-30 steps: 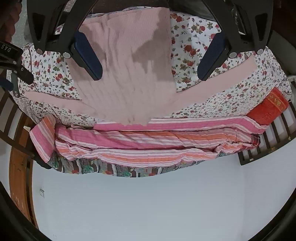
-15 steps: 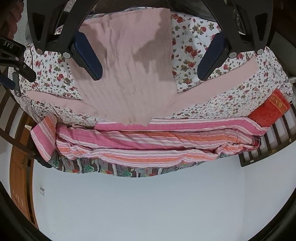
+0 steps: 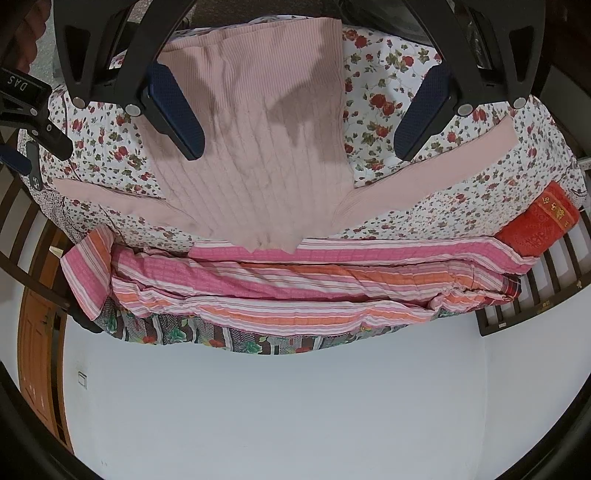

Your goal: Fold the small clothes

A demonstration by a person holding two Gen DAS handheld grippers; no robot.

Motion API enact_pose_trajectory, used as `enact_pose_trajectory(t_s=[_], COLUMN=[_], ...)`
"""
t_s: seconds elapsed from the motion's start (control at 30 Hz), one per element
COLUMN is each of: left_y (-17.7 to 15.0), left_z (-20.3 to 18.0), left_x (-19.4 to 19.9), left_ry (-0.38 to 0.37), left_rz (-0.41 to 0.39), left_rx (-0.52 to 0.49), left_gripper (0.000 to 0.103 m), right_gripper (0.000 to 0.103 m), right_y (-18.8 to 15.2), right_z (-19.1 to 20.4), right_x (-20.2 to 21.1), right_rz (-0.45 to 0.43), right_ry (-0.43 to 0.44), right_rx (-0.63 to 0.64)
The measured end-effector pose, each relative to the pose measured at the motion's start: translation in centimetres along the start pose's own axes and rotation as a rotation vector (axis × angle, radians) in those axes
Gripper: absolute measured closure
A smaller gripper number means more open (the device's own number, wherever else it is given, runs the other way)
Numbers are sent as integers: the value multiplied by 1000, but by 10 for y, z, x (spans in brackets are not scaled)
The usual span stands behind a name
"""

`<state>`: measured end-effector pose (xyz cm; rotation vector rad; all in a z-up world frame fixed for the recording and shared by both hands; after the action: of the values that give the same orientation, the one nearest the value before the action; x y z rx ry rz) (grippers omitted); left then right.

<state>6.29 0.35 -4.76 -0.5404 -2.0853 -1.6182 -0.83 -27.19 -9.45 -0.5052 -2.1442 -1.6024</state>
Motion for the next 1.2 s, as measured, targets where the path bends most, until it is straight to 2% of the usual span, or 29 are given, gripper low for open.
enact_pose_trajectory(t_s=[1.2], left_y=[-3], left_z=[1], left_x=[-1], left_ry=[4], left_rz=[2], left_rx=[1], left_gripper=[0], right_gripper=[0], right_y=[-1], right_z=[4], right_x=[0], right_rz=[0], right_ry=[8], right_rx=[-7])
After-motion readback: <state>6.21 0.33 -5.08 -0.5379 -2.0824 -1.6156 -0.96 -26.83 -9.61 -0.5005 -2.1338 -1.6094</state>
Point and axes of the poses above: each gripper's, at about its wrist camera, not at the fingertips, and x roughly against the way its jaws point, z to its left, y to its top, the point moved 8 cm from there along -x, roughly the way its jaws point, and after that the axes turned 15 degrees about x, right-handed, at the moved point
